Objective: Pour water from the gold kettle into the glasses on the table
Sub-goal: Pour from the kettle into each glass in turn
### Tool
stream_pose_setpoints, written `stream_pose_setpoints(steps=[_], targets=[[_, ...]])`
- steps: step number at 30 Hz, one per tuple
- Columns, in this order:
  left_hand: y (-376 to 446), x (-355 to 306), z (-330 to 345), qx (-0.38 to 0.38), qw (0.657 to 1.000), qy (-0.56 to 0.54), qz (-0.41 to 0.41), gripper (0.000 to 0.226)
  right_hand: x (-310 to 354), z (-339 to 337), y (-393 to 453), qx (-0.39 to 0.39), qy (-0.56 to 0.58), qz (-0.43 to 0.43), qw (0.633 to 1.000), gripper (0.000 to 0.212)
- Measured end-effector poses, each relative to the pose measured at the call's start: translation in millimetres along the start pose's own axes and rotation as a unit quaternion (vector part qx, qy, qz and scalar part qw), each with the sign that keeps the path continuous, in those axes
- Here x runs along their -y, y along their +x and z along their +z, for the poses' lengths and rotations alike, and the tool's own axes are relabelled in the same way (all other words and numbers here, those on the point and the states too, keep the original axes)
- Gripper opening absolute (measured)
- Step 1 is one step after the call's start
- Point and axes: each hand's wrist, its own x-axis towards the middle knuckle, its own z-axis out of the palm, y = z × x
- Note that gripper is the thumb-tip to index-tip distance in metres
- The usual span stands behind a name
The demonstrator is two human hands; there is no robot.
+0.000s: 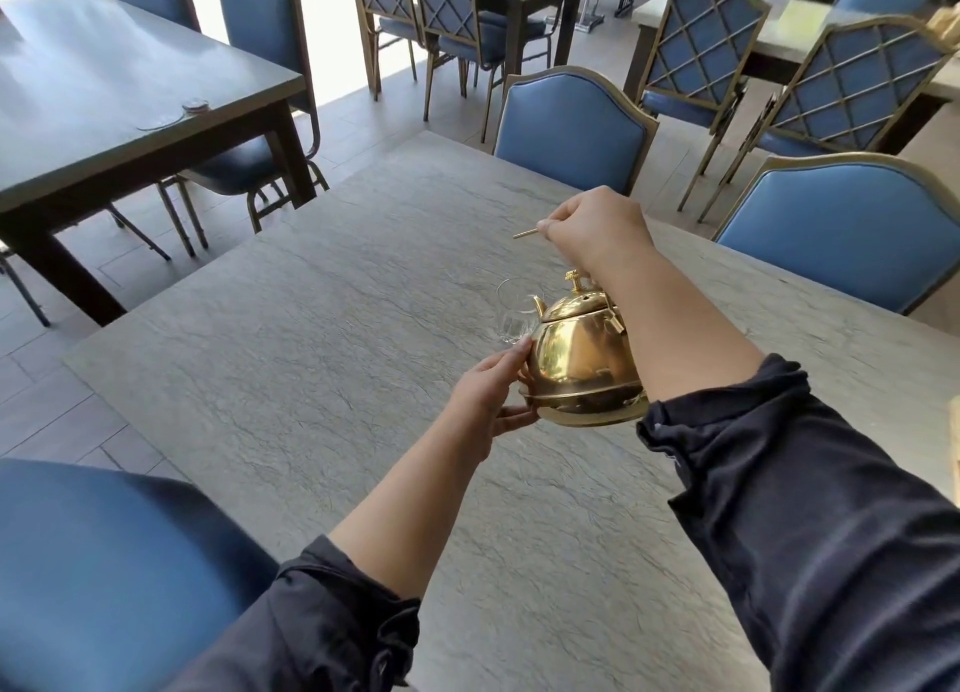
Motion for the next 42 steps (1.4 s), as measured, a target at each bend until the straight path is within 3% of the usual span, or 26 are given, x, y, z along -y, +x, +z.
stream_pose_setpoints(steps=[15, 20, 42], targets=[[-2.6, -1.8, 3.6, 0.004, 1.0, -0.009, -0.001, 0.03, 3.3, -7.4, -2.6, 0.012, -0.035, -0.01, 0.999, 0.036], [-2.8, 0.3, 3.1, 0.011, 1.0, -0.006, -0.003, 0.039, 4.2, -7.8, -2.8, 0.014, -0.058, -0.015, 0.998, 0.038], [-7.0, 1.7, 6.2, 0.009, 1.0, -0.013, -0.01, 0.034, 1.6, -3.3, 3.6, 0.007, -0.033, 0.002, 0.999, 0.039]])
